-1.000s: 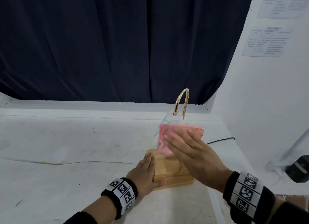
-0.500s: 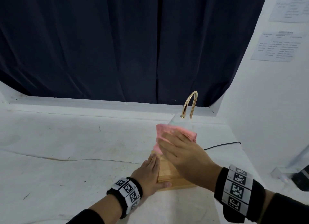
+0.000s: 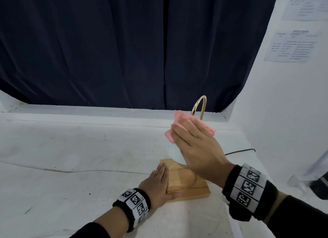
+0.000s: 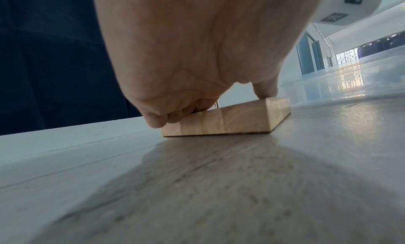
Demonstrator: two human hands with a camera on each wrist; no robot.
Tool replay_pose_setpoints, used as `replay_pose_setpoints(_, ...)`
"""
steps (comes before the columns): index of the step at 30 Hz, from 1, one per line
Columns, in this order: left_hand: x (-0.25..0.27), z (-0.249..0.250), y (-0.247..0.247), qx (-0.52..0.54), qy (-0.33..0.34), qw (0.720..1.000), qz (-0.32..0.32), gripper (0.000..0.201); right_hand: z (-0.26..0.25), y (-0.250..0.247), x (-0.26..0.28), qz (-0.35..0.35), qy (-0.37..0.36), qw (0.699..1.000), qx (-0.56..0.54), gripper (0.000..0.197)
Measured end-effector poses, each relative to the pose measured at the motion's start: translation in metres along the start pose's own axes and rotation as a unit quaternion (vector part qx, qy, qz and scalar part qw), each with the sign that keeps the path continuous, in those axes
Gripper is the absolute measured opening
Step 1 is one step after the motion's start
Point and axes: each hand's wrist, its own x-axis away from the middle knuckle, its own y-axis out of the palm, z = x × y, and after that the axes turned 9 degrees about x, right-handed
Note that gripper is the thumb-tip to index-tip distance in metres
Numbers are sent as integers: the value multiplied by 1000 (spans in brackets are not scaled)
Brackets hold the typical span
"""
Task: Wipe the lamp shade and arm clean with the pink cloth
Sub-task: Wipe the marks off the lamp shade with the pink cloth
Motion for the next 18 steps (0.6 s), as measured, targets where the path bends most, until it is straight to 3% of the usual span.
replay_pose_setpoints(3, 0, 0, 0, -4, -3, 1000, 4, 111, -15, 7, 0, -24, -35, 999, -4, 48)
replay_pose_setpoints(6, 0, -3, -1, -9, 1, 1000, 6, 112, -23, 18, 23, -27, -107, 994, -10, 38)
replay_pose_setpoints(10, -4, -9, 3, -3, 15, 1000, 24, 114, -10, 20, 48, -35, -154, 987, -25, 51)
replay_pose_setpoints(18, 0, -5, 0, -4, 7, 1000, 4, 112, 17, 12, 36, 45, -60, 997, -4, 58)
